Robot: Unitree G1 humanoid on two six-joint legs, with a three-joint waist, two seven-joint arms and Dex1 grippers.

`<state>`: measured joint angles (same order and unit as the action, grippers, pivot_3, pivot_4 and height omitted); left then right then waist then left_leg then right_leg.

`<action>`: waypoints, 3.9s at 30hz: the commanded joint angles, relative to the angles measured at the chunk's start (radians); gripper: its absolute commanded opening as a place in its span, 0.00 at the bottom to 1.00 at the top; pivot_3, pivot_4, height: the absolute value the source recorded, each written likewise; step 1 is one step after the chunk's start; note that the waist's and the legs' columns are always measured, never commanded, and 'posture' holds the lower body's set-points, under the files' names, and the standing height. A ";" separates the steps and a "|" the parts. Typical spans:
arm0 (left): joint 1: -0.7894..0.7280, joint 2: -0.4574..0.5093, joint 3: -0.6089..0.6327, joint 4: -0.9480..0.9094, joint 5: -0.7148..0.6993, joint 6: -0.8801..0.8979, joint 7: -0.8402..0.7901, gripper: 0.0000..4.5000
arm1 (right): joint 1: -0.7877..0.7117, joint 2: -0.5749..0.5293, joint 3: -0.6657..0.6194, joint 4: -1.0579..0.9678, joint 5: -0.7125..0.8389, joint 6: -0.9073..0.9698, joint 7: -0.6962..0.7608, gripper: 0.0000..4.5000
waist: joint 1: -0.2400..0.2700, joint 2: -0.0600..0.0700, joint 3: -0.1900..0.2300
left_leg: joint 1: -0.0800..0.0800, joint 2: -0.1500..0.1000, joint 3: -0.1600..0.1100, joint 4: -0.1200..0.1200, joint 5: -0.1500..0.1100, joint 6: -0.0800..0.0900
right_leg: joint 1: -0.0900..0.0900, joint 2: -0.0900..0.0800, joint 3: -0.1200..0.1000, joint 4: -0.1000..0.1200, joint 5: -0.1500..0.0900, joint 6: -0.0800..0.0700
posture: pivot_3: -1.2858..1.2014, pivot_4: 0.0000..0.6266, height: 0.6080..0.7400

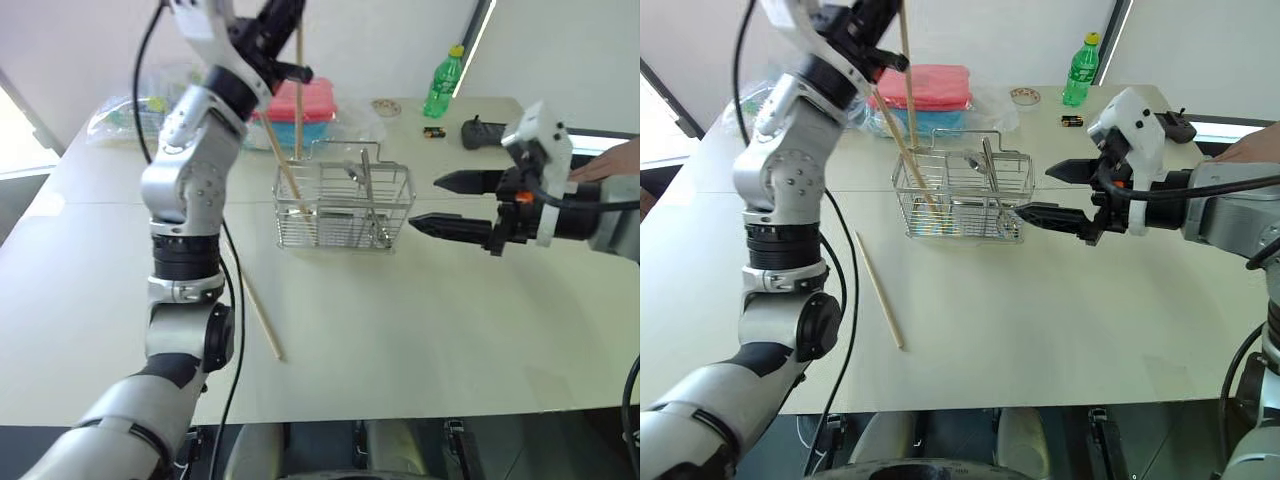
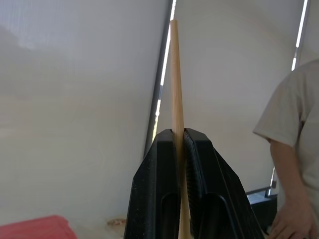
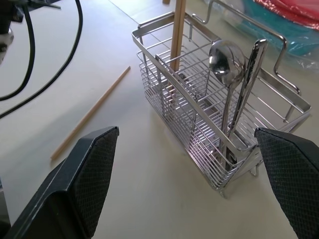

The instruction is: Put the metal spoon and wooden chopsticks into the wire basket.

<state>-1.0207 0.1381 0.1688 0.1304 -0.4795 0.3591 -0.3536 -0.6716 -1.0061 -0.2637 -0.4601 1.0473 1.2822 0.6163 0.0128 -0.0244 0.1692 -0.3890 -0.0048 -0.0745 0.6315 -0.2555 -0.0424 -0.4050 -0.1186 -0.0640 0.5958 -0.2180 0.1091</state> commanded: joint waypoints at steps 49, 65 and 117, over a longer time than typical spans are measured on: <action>0.033 0.137 0.434 -0.008 -0.431 1.255 1.222 0.99 | 0.050 0.085 0.005 0.010 -0.001 -0.097 -0.106 1.00 | -0.003 -0.001 0.001 | 0.001 0.000 -0.002 0.001 0.000 -0.001 | 0.000 0.000 0.001 0.003 0.000 0.000 | 0.52 0.24 0.69; 0.139 0.037 0.355 0.111 -0.903 1.233 1.781 0.99 | 0.072 0.125 -0.020 -0.033 0.045 -0.087 -0.187 1.00 | 0.003 -0.001 0.000 | 0.001 -0.001 -0.002 0.001 0.003 -0.006 | 0.000 0.000 0.002 0.004 0.001 -0.001 | 0.52 0.24 0.69; 0.040 0.332 0.179 0.014 -0.381 0.389 0.802 0.01 | 0.062 0.107 -0.016 0.019 0.097 -0.097 -0.230 1.00 | 0.030 0.001 -0.003 | -0.001 -0.001 0.002 0.000 0.004 -0.007 | -0.002 -0.001 0.003 0.000 0.002 -0.003 | 0.52 0.24 0.69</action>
<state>-0.9623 0.4665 0.3619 0.1610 -0.8937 0.8305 0.5589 -0.5974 -0.8798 -0.2467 -0.4293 1.1413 1.1922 0.3745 0.0423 -0.0231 0.1666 -0.3908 -0.0059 -0.0722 0.6323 -0.2520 -0.0490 -0.4068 -0.1191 -0.0609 0.5949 -0.2164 0.1057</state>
